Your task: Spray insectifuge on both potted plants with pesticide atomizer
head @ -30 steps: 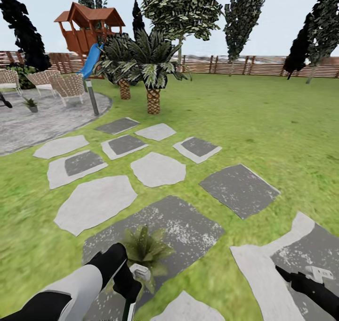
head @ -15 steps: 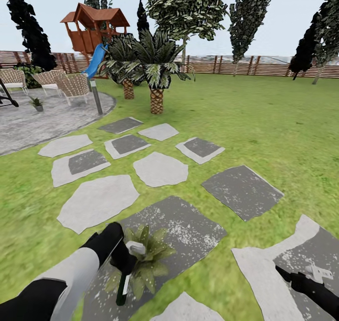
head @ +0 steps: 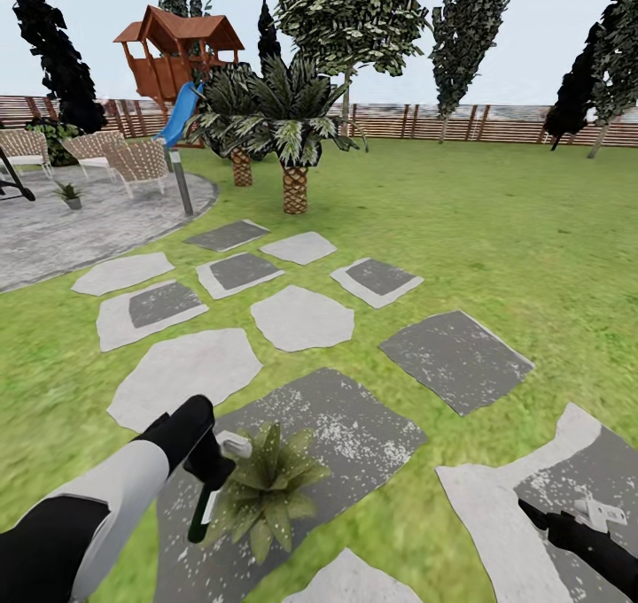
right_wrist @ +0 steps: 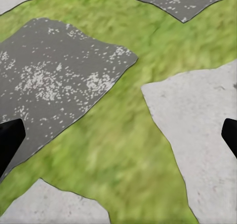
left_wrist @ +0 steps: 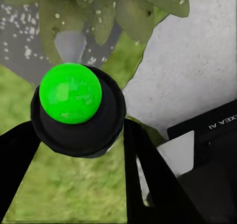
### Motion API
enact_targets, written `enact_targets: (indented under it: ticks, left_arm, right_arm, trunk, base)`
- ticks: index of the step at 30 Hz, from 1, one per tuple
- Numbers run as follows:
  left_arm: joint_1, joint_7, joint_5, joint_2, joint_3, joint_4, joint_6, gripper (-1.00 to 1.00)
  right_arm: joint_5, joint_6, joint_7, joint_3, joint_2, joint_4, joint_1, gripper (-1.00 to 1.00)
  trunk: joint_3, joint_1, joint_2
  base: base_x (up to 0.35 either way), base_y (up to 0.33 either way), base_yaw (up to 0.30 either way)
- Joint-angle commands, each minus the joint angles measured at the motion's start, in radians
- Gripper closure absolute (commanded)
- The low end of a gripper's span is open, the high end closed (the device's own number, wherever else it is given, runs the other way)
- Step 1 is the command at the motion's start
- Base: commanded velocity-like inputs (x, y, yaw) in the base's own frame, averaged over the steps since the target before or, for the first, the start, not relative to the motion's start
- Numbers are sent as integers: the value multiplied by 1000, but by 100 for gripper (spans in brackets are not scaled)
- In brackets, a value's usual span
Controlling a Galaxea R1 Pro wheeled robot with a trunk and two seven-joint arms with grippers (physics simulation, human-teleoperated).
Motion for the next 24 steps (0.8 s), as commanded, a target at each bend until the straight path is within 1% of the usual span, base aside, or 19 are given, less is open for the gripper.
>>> enact_targets:
  ticks: [1,3,4,5,6,7,9,17,18,20,24]
  left_arm:
    - [-2,-44,-52,0,-2,-2,2,100]
    - [-3,-91,-119,-1,-2,-2,2,100]
    - [-4,-135,-178,-1,-2,-2,2,100]
    - [-4,-164,-210,-1,-2,-2,2,100]
    - [-4,-186,-231,0,-3,-2,1,100]
    - [-4,-199,-242,1,-3,-2,1,100]
    - [-4,-211,-251,1,-3,-2,0,100]
    - [5,-212,-253,3,-5,4,-4,100]
    - [6,-211,-253,3,-5,16,-4,100]
    - [8,-207,-251,4,-5,89,-15,100]
    - [8,-203,-248,5,-4,131,-24,100]
  right_arm:
    - [5,5,7,-6,1,-2,-2,-100]
    - [5,5,7,-6,1,-1,-2,-100]
    - [5,5,7,-6,1,-2,-2,-100]
    - [5,5,7,-6,1,-1,-2,-100]
    - [5,5,7,-6,1,-2,-2,-100]
    - [5,5,7,-6,1,-2,-2,-100]
    - [5,5,7,-6,1,-2,-2,-100]
    - [5,5,7,-6,1,-2,-2,-100]
    - [5,5,7,-6,1,-2,-2,-100]
    - [5,5,7,-6,1,-1,-2,-100]
    - [5,5,7,-6,1,-2,-2,-100]
  trunk:
    - [-1,0,0]
    - [-1,0,0]
    - [-1,0,0]
    - [-1,0,0]
    - [-1,0,0]
    - [-1,0,0]
    - [-1,0,0]
    - [-1,0,0]
    - [-1,0,0]
    - [-1,0,0]
    - [-1,0,0]
  base:
    - [0,0,0]
    - [0,0,0]
    - [0,0,0]
    - [0,0,0]
    - [0,0,0]
    - [0,0,0]
    - [0,0,0]
    - [0,0,0]
    - [0,0,0]
    - [0,0,0]
    - [0,0,0]
